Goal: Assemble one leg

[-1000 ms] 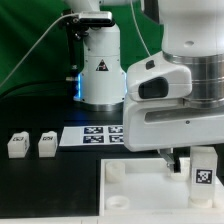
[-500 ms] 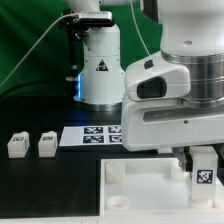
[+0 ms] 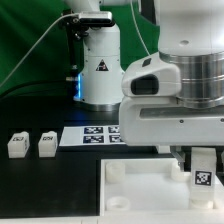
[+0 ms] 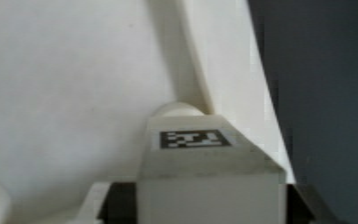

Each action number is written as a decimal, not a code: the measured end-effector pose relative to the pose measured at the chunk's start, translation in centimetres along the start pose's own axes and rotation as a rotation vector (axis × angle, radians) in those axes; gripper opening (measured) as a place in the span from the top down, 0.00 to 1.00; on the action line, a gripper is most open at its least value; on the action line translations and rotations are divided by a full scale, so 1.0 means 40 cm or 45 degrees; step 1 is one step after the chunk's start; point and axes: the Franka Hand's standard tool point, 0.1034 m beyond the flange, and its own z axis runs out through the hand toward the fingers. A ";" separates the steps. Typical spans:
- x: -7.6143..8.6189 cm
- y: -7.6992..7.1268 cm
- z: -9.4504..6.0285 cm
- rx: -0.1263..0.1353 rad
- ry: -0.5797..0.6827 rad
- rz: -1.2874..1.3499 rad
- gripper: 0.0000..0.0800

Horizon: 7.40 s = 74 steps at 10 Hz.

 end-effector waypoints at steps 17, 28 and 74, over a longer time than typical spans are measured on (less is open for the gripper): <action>-0.019 -0.002 0.005 0.078 0.116 0.400 0.19; 0.026 0.015 -0.020 -0.015 0.180 -0.325 0.64; -0.008 -0.011 -0.006 0.074 0.130 1.264 0.20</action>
Offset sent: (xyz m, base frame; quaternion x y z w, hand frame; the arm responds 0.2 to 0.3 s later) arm 0.0000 0.0000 0.0000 0.0000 0.0000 0.2667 0.9638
